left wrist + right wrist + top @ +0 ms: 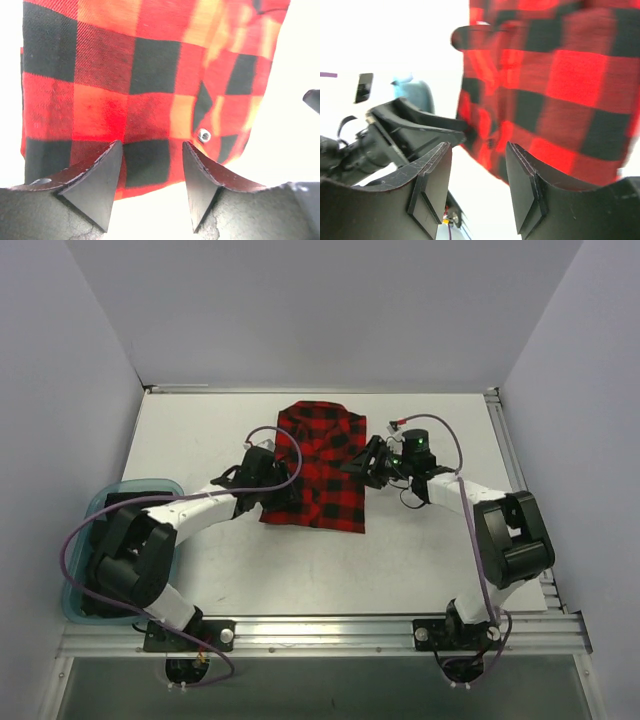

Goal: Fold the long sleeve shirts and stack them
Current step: Fold the shirt

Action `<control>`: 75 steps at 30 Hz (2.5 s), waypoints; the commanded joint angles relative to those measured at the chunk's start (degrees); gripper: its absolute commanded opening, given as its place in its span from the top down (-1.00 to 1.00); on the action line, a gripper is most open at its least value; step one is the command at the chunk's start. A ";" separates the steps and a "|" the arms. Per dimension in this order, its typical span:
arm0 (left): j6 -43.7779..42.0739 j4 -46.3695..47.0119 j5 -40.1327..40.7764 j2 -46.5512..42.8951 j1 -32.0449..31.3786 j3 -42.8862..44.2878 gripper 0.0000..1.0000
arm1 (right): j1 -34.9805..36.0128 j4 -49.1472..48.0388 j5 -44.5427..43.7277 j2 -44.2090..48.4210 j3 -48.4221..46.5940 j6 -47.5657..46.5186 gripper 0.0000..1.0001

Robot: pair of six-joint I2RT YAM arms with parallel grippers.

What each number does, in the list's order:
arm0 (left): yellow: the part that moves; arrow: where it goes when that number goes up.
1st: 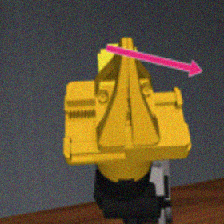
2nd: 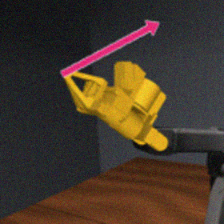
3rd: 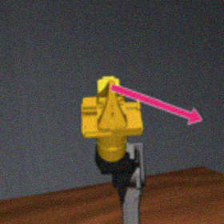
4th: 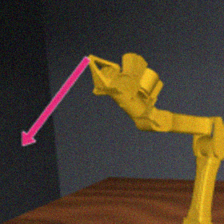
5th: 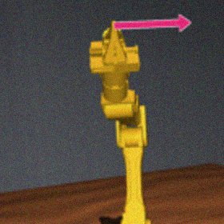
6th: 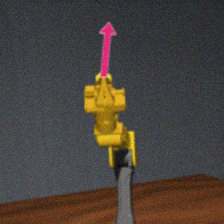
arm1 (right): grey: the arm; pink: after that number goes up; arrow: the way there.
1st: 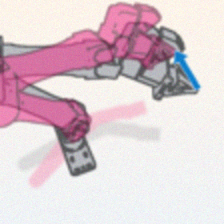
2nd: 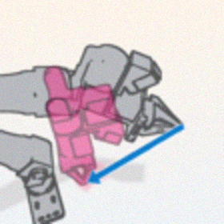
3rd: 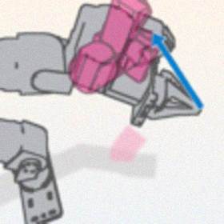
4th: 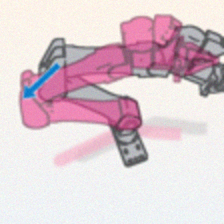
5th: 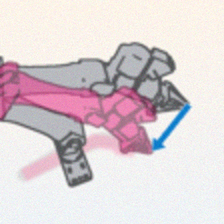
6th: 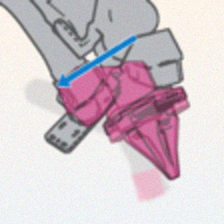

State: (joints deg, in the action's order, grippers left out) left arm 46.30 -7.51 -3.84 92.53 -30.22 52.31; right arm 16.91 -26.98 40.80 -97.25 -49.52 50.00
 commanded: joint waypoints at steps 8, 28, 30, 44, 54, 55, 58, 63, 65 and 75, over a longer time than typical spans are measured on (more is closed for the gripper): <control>3.08 5.92 3.39 -9.03 -0.46 -11.52 -0.21 | 5.32 4.23 -0.01 8.22 0.38 -2.80 0.06; 5.55 10.50 4.63 -7.09 3.76 -19.80 -0.13 | 3.49 -0.55 -4.06 1.17 10.24 -7.27 0.14; 4.76 8.05 4.36 -8.94 3.24 -18.31 -0.13 | 3.92 5.24 -4.58 5.03 9.00 -9.82 0.14; 7.39 9.43 0.41 -13.18 -1.25 -11.18 -0.07 | 11.66 -1.74 -2.74 5.42 9.70 -4.39 0.23; 8.27 16.64 2.61 -1.74 1.21 -14.95 0.15 | 6.75 -9.12 -6.09 -1.46 18.66 -5.27 0.33; 8.62 16.65 2.00 -2.00 1.74 -15.40 0.15 | 5.87 -9.84 -5.30 -0.75 20.32 -4.91 0.33; 6.88 14.90 2.51 -5.33 2.35 -15.23 0.11 | 3.22 -5.91 -4.32 4.77 19.03 -6.74 0.33; 0.90 10.59 1.12 -9.21 5.16 -8.56 -0.21 | 2.26 10.17 -6.17 10.94 7.79 -13.26 0.27; -1.56 8.40 -0.55 -8.43 6.66 -2.77 -0.28 | 1.64 10.37 -4.24 10.16 4.10 -12.91 0.26; -1.31 14.27 -10.13 12.73 9.56 14.04 -0.09 | 1.46 -7.72 0.95 -10.04 -11.56 -0.89 0.27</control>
State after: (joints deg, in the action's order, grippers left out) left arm 44.80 4.16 -8.95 98.15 -20.75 64.03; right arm 18.70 -28.29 39.13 -101.06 -59.90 43.81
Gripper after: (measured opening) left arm 0.551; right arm 0.367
